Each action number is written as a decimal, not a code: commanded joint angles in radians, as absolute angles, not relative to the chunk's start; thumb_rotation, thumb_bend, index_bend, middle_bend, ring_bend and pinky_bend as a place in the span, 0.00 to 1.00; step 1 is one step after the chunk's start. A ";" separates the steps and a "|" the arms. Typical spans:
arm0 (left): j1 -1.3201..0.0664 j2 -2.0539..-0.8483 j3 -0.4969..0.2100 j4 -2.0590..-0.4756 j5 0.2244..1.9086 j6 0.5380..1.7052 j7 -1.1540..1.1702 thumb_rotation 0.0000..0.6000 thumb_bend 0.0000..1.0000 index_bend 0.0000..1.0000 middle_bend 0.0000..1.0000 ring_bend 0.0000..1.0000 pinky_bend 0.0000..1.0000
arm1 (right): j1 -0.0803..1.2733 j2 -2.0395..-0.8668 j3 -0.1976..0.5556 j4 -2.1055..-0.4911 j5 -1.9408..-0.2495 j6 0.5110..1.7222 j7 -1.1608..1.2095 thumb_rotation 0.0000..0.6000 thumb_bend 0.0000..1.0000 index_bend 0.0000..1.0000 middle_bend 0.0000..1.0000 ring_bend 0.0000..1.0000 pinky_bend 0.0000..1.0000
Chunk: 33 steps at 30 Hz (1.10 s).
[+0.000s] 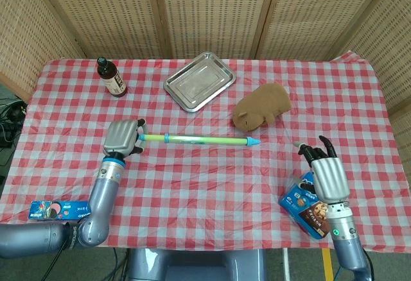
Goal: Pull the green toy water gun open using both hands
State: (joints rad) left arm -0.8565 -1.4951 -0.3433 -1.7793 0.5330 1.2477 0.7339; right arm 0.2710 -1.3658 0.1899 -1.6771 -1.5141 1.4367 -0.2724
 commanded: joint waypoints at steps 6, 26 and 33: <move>-0.865 -1.446 -0.363 -1.864 0.537 1.288 0.750 1.00 0.64 0.86 0.94 0.90 0.79 | 0.361 -1.384 0.270 -1.822 -1.376 1.343 -0.493 1.00 0.19 0.37 0.87 0.87 0.51; -0.899 -1.443 -0.359 -1.959 0.497 1.372 0.797 1.00 0.63 0.86 0.94 0.90 0.79 | 0.473 -1.459 0.331 -1.936 -1.147 1.323 -0.674 1.00 0.29 0.47 1.00 1.00 0.68; -0.903 -1.448 -0.357 -1.971 0.498 1.379 0.788 1.00 0.63 0.86 0.94 0.90 0.79 | 0.489 -1.478 0.322 -1.923 -1.103 1.334 -0.700 1.00 0.34 0.46 1.00 1.00 0.68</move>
